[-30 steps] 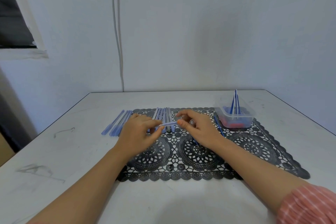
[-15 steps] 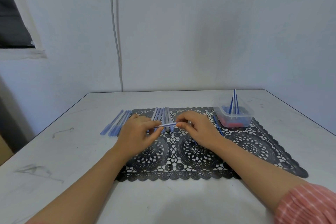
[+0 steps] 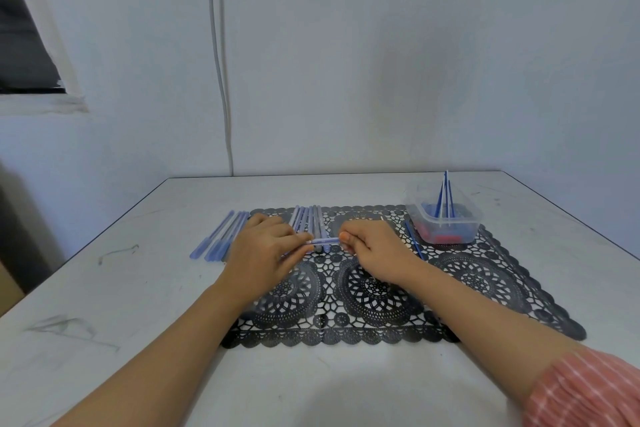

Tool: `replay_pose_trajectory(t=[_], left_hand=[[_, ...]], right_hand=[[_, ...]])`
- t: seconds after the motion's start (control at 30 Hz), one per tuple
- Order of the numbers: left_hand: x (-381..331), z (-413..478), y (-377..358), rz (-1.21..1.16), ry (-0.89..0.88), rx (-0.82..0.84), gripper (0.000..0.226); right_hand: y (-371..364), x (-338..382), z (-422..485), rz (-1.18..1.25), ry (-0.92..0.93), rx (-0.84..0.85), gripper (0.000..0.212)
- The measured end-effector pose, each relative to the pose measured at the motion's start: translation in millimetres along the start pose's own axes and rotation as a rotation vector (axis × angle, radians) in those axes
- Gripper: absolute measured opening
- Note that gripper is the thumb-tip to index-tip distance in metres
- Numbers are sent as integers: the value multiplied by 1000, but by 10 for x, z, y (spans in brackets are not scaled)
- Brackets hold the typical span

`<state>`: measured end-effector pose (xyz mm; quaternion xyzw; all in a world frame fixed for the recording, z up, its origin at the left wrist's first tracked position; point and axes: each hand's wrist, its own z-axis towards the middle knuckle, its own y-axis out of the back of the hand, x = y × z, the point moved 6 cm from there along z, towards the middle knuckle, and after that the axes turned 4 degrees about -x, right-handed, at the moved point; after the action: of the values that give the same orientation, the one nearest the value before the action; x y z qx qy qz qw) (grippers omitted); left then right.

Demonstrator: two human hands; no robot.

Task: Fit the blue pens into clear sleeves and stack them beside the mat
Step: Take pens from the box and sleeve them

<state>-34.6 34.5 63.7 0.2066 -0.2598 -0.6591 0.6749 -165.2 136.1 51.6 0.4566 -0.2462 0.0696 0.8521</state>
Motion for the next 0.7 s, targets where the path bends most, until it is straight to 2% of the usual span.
replay_pose_trajectory(t=[0.2,0.4,0.47,0.53,0.7], left_hand=[[196,-38,-26,-121,222,5,33],[278,-56,-6,-75,272,-27,24],[392,-95,32,-76,412,-80,24],[546,-162,72,-74,591,-121,23],[803,-319,126,55,882,-117,22]], right_hand=[[55,-117,14,49,-97,-144,33],[87,-184,15,13,-95,-211,25],[38,-184,11,-35,-78,-157,33],[-69,-226,6,-126,-96,-30,44],[-327,-344,-35,-397,-150,255,60]])
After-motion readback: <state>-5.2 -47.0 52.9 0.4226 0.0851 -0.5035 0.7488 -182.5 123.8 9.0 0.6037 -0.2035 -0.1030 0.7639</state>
